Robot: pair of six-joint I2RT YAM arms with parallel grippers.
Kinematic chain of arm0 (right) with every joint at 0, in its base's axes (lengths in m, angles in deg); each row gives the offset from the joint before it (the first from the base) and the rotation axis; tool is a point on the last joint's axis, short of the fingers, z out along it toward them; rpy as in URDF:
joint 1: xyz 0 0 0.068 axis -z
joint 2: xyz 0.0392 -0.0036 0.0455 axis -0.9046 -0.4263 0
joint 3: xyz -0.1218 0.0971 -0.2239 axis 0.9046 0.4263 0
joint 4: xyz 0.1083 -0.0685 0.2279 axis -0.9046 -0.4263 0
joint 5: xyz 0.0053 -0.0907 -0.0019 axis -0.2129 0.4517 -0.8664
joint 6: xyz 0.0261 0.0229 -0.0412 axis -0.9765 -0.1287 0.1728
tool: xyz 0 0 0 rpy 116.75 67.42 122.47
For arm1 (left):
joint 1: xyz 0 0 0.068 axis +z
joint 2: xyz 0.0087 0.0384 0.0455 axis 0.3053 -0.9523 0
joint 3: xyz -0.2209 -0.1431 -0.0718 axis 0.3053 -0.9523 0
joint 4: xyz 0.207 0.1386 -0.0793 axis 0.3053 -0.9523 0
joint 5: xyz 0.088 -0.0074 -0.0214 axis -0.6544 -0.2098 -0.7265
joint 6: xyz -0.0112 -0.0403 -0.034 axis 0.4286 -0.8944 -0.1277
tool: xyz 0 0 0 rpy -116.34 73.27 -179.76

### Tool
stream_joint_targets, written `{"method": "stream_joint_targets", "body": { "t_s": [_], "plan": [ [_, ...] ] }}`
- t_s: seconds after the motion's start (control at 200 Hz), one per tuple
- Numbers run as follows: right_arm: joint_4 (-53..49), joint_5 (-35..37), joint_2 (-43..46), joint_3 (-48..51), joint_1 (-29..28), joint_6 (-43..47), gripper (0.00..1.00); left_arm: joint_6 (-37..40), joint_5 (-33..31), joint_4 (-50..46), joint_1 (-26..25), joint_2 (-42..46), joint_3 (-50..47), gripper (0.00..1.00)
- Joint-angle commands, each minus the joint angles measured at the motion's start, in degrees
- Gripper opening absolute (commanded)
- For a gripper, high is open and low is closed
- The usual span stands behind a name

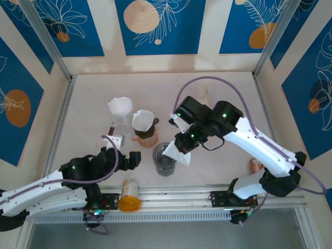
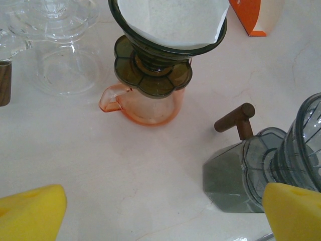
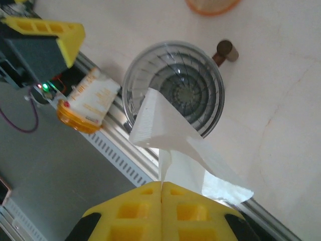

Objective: Place the coffee filter in the dripper

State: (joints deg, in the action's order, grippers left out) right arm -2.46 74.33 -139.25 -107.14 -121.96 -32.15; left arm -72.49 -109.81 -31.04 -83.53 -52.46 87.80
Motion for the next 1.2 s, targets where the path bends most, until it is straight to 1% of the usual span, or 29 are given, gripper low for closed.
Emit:
{"method": "stream_joint_targets", "body": {
  "t_s": [0.0,0.15,0.425,0.6,0.93,1.195],
  "plan": [
    [-5.5,1.4,-3.2,-4.1,-1.9,2.2,0.0,0.0,-0.5,1.1,0.3,0.6,-0.8,1.0],
    [-5.5,2.8,-7.9,-7.0,-3.6,3.6,0.0,0.0,-0.3,1.2,0.3,0.6,-1.0,1.0],
    [-2.6,0.1,-14.6,-9.3,-4.3,7.2,0.0,0.0,-0.3,0.6,0.3,2.0,-1.2,1.0],
    [-0.9,-1.2,-17.7,-9.1,-4.3,8.4,0.0,0.0,-0.5,0.5,0.3,2.9,-1.5,1.0],
    [5.2,-3.9,-18.6,-3.8,-3.3,7.6,0.0,-0.3,-0.1,0.6,0.4,2.9,-2.1,1.0],
    [9.0,-4.3,-18.0,0.9,-2.5,6.4,0.01,-0.4,0.1,0.5,0.4,3.0,-2.2,1.0]
  ]
}}
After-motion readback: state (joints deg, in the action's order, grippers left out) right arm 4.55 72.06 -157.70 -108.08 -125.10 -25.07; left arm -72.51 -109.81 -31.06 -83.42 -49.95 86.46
